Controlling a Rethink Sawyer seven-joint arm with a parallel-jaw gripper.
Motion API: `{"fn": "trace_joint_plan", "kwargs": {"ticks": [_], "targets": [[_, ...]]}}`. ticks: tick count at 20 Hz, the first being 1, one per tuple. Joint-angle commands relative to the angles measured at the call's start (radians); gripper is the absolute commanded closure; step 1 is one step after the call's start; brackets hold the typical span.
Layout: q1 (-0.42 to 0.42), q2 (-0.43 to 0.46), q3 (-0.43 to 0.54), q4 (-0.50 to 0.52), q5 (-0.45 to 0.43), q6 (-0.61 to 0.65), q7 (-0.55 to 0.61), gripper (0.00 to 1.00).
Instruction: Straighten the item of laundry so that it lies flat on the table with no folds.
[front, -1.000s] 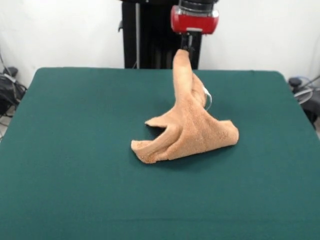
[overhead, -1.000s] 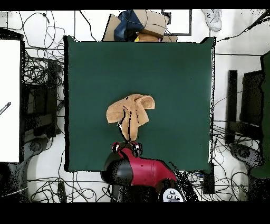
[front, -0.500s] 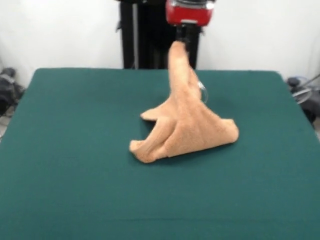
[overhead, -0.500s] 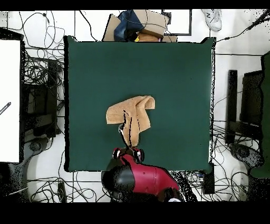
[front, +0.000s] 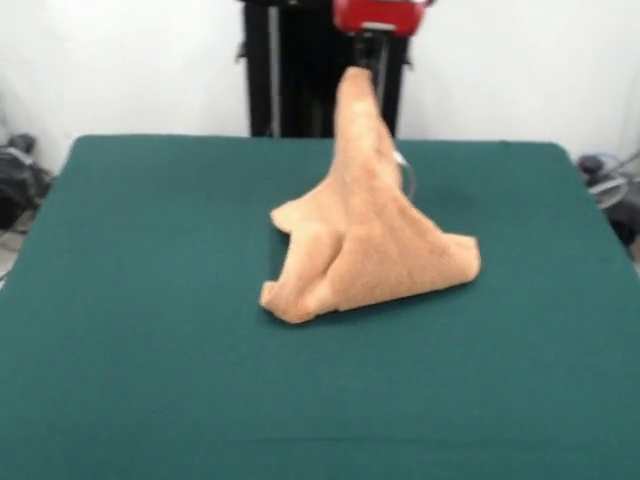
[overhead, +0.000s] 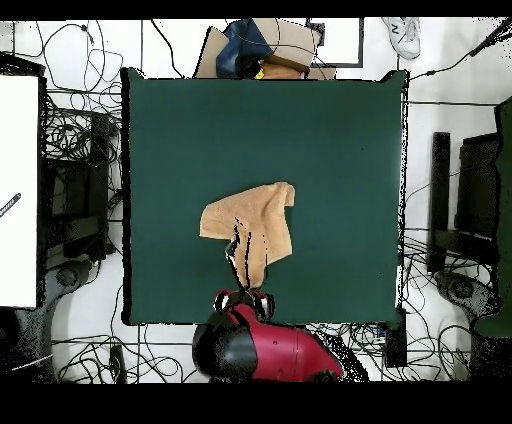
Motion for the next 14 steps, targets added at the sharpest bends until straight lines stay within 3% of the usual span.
{"fn": "trace_joint_plan", "kwargs": {"ticks": [1, 14], "targets": [[-0.003, -0.001, -0.006, 0.086, -0.036, -0.068, 0.188, 1.00], [0.111, 0.223, -0.171, 0.166, -0.097, -0.430, 0.231, 1.00]]}}
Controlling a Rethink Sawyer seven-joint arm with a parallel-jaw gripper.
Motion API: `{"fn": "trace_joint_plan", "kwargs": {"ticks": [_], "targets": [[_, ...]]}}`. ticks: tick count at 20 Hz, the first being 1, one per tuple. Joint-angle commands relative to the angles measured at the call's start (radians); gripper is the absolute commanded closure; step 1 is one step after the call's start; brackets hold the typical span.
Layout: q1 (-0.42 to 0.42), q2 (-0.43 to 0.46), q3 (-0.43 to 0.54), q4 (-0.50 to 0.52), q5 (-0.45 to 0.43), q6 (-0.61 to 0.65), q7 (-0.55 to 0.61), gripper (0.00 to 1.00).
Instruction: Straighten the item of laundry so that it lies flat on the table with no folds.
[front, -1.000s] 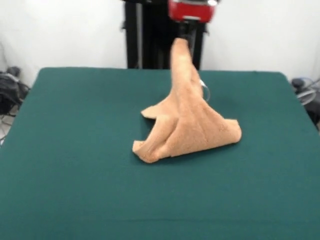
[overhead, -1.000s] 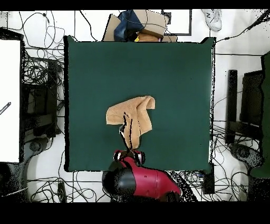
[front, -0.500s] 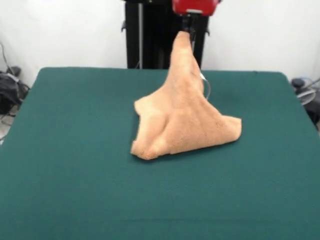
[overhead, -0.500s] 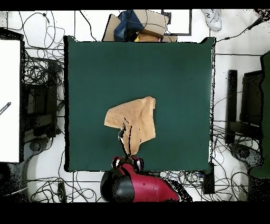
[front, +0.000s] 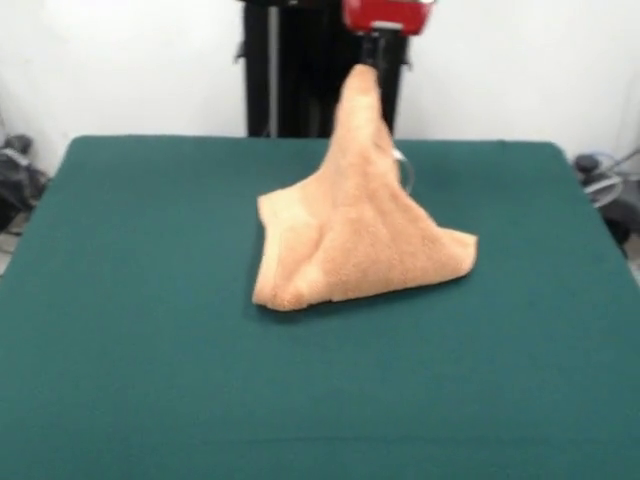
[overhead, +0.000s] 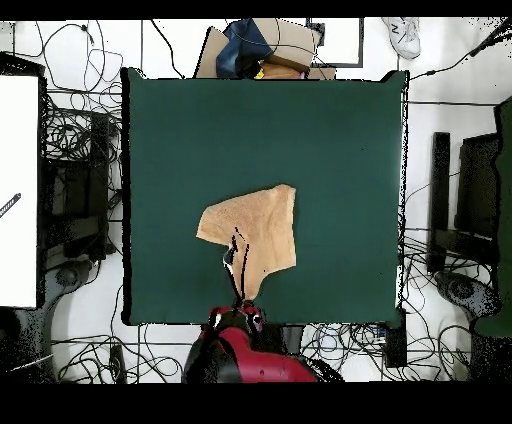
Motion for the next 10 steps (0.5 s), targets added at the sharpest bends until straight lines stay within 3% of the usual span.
{"fn": "trace_joint_plan", "kwargs": {"ticks": [1, 10], "targets": [[0.047, 0.132, -0.097, 0.088, -0.055, -0.142, 0.234, 1.00], [0.047, 0.118, -0.106, 0.214, -0.081, -0.235, 0.257, 1.00]]}}
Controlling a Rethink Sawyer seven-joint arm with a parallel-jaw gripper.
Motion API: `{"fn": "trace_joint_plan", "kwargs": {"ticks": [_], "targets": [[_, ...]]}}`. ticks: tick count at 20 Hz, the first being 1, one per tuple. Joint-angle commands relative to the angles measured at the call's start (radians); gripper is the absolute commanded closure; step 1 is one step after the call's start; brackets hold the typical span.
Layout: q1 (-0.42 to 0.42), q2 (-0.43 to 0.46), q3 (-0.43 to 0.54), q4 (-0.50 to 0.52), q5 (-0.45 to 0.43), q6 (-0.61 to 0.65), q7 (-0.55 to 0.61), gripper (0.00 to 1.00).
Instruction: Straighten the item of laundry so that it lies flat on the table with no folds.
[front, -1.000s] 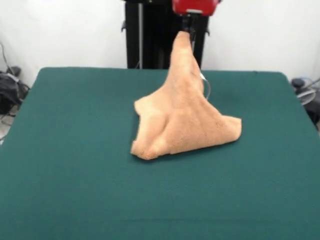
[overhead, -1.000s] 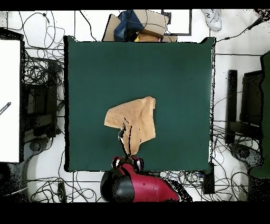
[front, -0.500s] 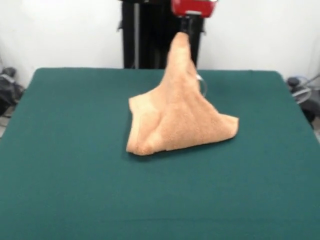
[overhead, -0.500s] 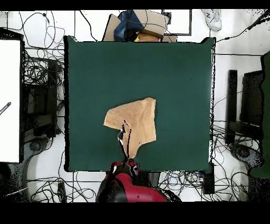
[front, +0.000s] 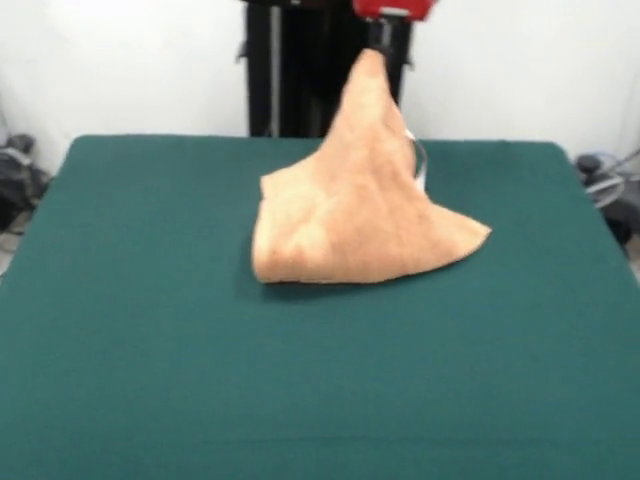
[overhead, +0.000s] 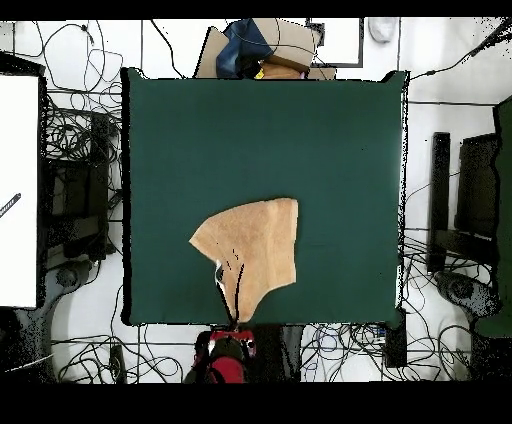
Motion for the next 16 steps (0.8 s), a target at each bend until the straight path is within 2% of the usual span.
{"fn": "trace_joint_plan", "kwargs": {"ticks": [1, 4, 7, 16], "targets": [[0.032, 0.036, -0.056, 0.118, -0.041, -0.042, 0.258, 1.00], [0.066, 0.015, -0.077, 0.154, -0.038, -0.058, 0.268, 1.00], [0.124, 0.049, -0.099, 0.166, -0.028, -0.109, 0.306, 1.00], [0.316, 0.347, -0.110, 0.090, 0.056, -0.372, 0.459, 1.00]]}}
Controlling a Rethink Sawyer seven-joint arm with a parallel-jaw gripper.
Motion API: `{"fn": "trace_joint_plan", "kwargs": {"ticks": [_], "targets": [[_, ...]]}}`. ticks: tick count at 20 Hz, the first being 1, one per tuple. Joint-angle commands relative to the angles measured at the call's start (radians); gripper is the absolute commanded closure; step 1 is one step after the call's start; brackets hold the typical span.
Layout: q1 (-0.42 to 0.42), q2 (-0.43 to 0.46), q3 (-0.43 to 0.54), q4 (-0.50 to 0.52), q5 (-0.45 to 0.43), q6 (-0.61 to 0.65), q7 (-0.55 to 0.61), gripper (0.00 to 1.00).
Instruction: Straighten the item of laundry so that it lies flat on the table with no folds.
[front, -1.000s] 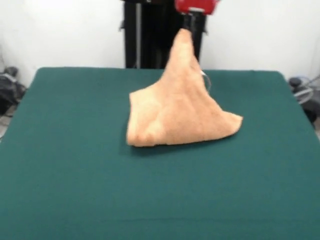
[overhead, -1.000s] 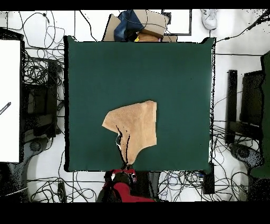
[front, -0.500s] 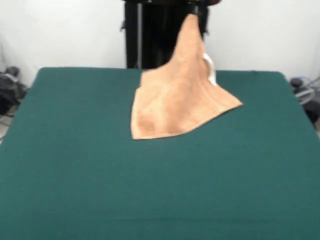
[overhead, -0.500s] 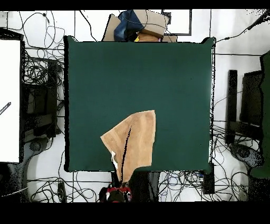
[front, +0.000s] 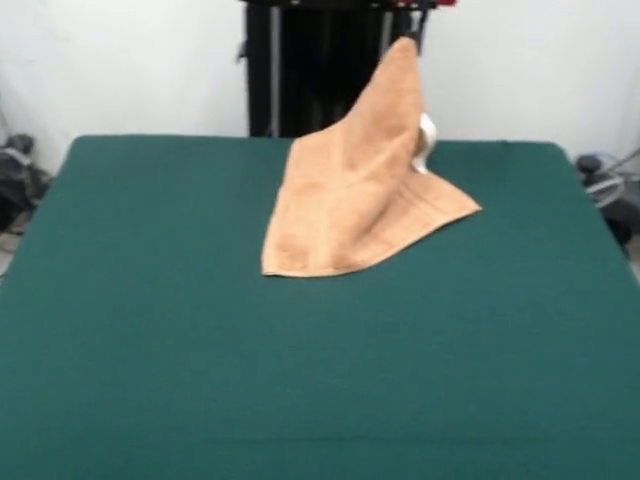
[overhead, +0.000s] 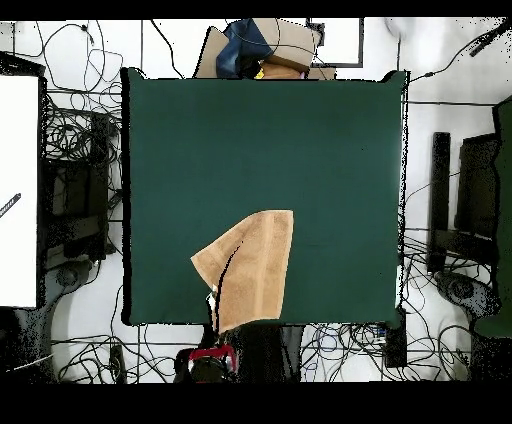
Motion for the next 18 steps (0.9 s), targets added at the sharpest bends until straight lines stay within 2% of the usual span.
{"fn": "trace_joint_plan", "kwargs": {"ticks": [1, 3, 6, 10, 18], "targets": [[0.102, 0.285, -0.019, 0.023, 0.062, -0.129, 0.433, 1.00], [0.112, 0.337, 0.004, -0.011, 0.085, -0.163, 0.442, 1.00], [0.117, 0.365, 0.029, -0.038, 0.128, -0.164, 0.441, 1.00], [0.083, 0.357, 0.027, -0.041, 0.119, -0.138, 0.418, 1.00], [0.060, 0.419, -0.015, -0.070, 0.114, -0.154, 0.397, 1.00]]}}
